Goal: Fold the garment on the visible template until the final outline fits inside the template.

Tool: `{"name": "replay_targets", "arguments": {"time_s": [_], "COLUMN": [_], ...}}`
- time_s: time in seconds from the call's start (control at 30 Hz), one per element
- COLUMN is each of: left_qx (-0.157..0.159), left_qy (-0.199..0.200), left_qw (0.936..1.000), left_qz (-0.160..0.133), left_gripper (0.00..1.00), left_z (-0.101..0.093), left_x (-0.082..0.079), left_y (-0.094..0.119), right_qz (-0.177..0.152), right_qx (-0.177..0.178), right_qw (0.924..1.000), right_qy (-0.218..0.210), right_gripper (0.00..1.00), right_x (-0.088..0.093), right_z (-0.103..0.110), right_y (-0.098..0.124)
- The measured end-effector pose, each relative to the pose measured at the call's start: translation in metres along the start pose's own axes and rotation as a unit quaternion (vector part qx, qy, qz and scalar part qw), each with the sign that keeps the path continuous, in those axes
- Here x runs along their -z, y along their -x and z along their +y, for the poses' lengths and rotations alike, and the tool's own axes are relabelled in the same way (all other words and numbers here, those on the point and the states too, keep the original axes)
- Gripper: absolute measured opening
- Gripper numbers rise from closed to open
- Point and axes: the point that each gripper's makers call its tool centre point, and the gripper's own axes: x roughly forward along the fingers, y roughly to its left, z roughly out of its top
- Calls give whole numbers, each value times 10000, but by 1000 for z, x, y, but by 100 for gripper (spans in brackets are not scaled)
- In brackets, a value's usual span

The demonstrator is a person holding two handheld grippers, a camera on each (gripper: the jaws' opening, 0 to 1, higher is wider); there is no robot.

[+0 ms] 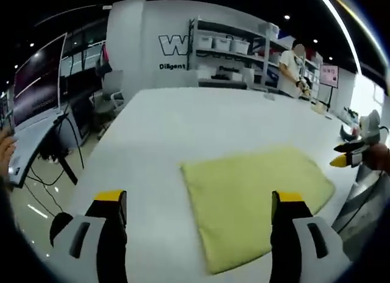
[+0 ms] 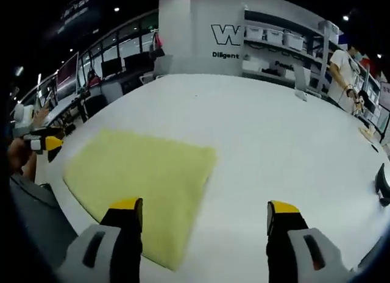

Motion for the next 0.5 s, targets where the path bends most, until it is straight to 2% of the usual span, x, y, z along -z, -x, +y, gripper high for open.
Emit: {"name": "replay_targets", "arguments": {"time_s": [0.23, 0.5], "left_qx": [37, 51], "left_qy": [60, 117], "left_qw": [10000, 9999], "left_qz": [-68, -47], "left_gripper": [99, 99], "left_z": [-10, -6], "left_x": [-2, 4], "left_y": [-3, -4], "right_qz": [-112, -119], "right_qx": [39, -171], "right_qw": [9998, 9996], "right_qy": [-175, -180], "right_gripper": [99, 99], "right_x": [-4, -1], "right_z": [7, 22], "right_y": [-5, -7]}}
